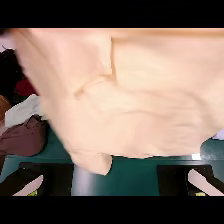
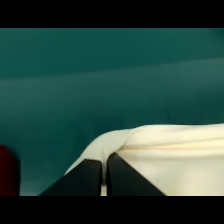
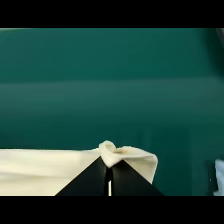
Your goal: Fold the shirts.
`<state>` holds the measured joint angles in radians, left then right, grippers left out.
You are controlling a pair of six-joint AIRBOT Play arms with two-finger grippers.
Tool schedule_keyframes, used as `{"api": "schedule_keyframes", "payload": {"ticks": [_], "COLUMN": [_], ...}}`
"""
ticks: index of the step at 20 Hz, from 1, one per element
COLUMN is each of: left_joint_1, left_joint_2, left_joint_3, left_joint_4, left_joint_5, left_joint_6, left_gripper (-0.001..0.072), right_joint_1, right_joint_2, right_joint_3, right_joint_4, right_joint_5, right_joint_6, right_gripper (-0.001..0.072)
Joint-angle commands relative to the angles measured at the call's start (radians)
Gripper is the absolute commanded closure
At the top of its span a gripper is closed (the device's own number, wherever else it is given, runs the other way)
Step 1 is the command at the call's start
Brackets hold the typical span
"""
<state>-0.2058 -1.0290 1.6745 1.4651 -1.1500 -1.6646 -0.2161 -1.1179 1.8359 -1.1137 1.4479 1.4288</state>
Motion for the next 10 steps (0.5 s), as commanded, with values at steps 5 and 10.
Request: {"api": "schedule_keyframes", "payload": {"ticks": [5, 10], "left_joint_1": [0.108, 0.145], "left_joint_2": [-0.393, -0.511], "left_joint_3": [-0.167, -0.166], "left_joint_4": [-0.080, -0.240], "left_joint_5": [0.174, 0.322], "left_joint_6": [0.019, 0.094], "left_gripper": [0.0682, 0.0683], "right_joint_1": [0.202, 0.202], "right_joint_2": [-0.394, -0.570], "right_joint_3": [-0.252, -0.053], "right_joint_4": [-0.214, -0.214], "right_joint_5": [-0.113, -0.170], "right_joint_6": [0.029, 0.028], "right_gripper": [0.0698, 0.0697]}}
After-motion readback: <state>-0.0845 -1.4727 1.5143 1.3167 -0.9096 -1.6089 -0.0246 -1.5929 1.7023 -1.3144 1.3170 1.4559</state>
